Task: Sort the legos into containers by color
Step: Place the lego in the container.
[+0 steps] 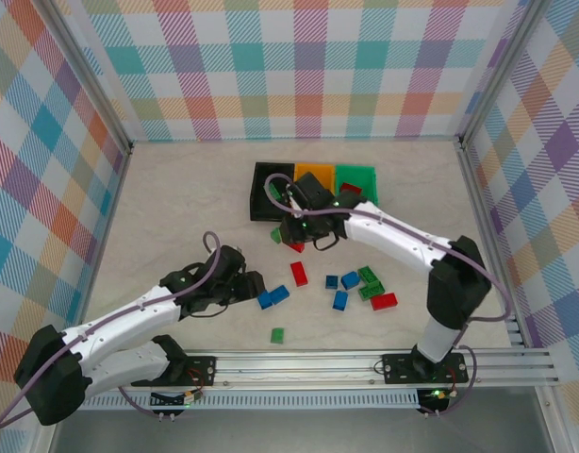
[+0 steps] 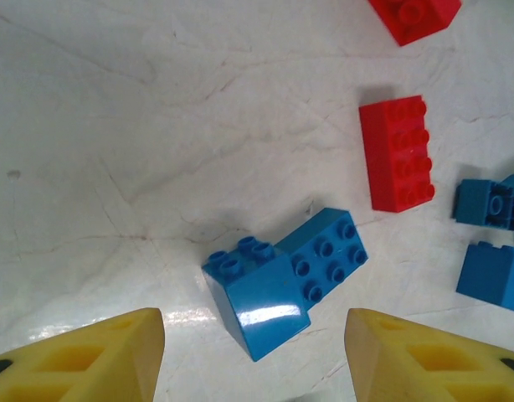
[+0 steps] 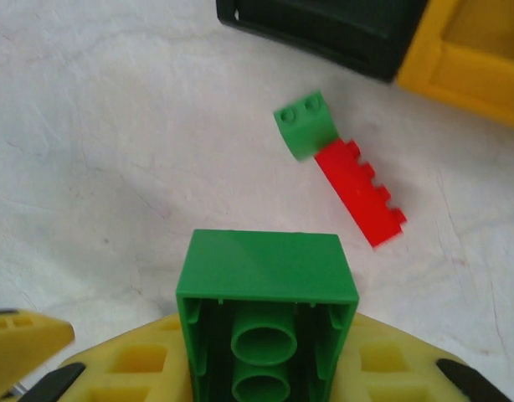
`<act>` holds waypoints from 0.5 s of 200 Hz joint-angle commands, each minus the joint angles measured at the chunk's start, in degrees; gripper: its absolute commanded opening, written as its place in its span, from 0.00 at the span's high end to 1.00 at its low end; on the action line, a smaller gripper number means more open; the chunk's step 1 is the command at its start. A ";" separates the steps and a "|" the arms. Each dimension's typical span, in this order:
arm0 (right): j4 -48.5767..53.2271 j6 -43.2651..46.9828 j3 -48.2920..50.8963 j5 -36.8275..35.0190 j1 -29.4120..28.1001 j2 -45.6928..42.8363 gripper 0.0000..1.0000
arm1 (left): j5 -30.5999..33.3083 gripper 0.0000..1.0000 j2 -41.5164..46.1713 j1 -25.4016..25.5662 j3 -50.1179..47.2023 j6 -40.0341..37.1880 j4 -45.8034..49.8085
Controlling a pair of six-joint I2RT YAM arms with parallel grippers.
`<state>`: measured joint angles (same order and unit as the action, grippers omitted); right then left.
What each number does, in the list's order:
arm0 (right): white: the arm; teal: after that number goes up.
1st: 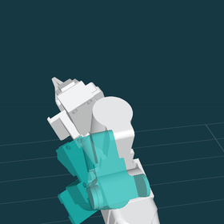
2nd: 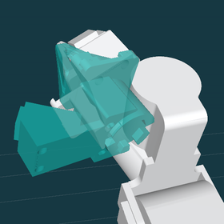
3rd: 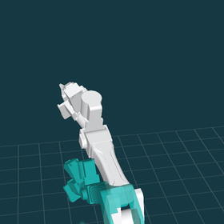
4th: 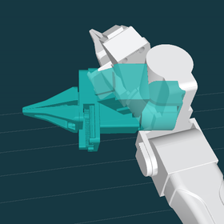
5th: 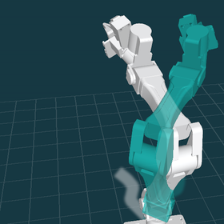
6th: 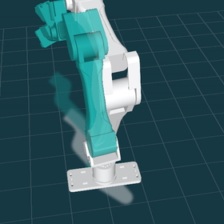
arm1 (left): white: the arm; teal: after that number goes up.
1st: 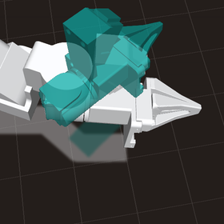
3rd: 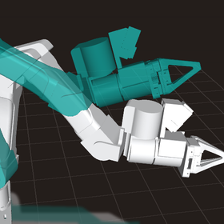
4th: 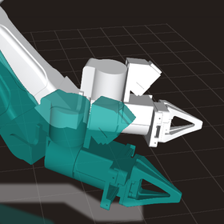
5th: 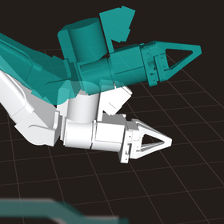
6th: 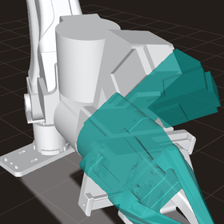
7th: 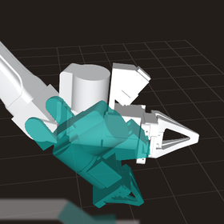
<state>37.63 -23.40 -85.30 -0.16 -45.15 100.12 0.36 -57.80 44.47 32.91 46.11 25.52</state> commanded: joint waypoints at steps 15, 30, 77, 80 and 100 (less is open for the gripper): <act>3.51 5.79 -17.07 1.97 2.34 11.29 0.72 | 3.04 0.41 -0.02 2.76 0.68 3.18 1.57; 5.57 6.57 -26.89 2.57 3.24 17.96 0.71 | 3.92 0.41 0.20 3.69 1.49 3.12 2.97; 16.97 6.72 -65.04 5.31 6.50 42.41 0.57 | 6.66 0.41 4.58 5.30 1.84 4.36 8.03; 17.16 6.54 -66.29 5.61 6.71 43.38 0.55 | 6.83 0.41 5.15 5.29 1.69 4.54 8.32; 16.53 5.10 -66.20 8.25 7.69 44.95 0.41 | 8.07 0.41 8.82 5.39 0.67 5.62 10.75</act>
<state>48.40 -17.54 -149.38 4.25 -38.72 142.80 5.52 -53.19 49.12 33.58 49.56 31.42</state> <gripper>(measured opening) 0.542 0.589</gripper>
